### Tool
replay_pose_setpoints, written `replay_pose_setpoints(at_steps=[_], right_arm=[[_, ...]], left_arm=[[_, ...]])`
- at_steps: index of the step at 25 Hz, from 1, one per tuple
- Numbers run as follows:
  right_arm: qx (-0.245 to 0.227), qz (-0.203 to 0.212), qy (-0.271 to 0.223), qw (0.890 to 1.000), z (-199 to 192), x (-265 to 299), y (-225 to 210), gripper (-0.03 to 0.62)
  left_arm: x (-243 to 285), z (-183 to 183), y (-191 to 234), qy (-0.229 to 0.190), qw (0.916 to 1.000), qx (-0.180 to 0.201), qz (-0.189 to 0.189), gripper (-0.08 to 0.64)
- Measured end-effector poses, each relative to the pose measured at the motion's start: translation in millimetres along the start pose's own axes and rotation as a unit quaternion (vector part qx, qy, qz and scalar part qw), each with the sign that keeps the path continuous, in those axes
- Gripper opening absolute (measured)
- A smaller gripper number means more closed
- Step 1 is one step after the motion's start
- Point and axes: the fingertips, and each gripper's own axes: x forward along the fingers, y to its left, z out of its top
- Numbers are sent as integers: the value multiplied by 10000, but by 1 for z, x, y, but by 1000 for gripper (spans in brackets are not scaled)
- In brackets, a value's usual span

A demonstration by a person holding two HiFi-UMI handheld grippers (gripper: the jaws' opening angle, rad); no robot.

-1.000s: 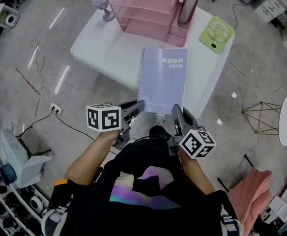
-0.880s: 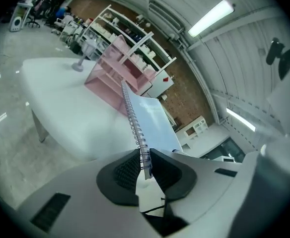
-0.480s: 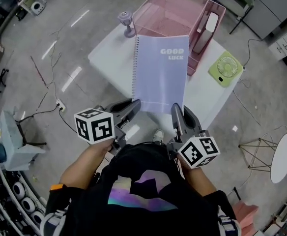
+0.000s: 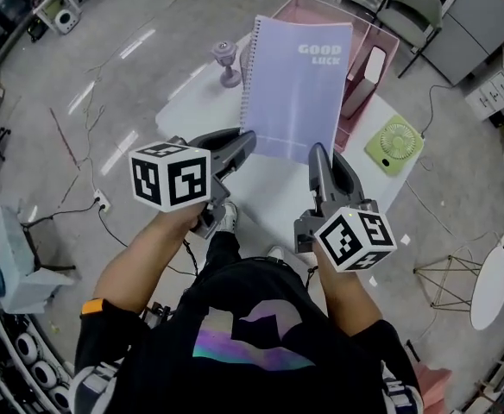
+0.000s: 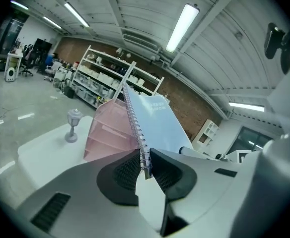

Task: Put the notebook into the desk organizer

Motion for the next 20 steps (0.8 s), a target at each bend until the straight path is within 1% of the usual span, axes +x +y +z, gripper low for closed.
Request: replay_pose_setpoints(at_steps=[3, 5, 9, 10, 12, 16, 20], right_arm=[[-177, -365, -135, 9991, 14, 34, -4, 43], [-247, -691, -237, 9970, 21, 55, -4, 43], [-318, -1309, -328, 9903, 34, 95, -4, 43], [-340, -1430, -330, 9886, 39, 106, -4, 43], [-398, -1677, -304, 9846, 48, 126, -5, 43], [-476, -2203, -186, 9741, 53, 153, -20, 43], [-508, -2581, -47, 9648, 45, 172, -39, 43]], left_arm=[[23, 31, 21, 134, 9995, 196, -191, 61], [36, 50, 37, 259, 9984, 321, -385, 61], [59, 91, 57, 565, 9931, 655, -792, 61], [64, 102, 62, 638, 9917, 733, -843, 63], [75, 120, 74, 805, 9895, 768, -920, 63], [103, 133, 91, 1213, 9843, 702, -1070, 64], [128, 136, 104, 1544, 9787, 972, -944, 73]])
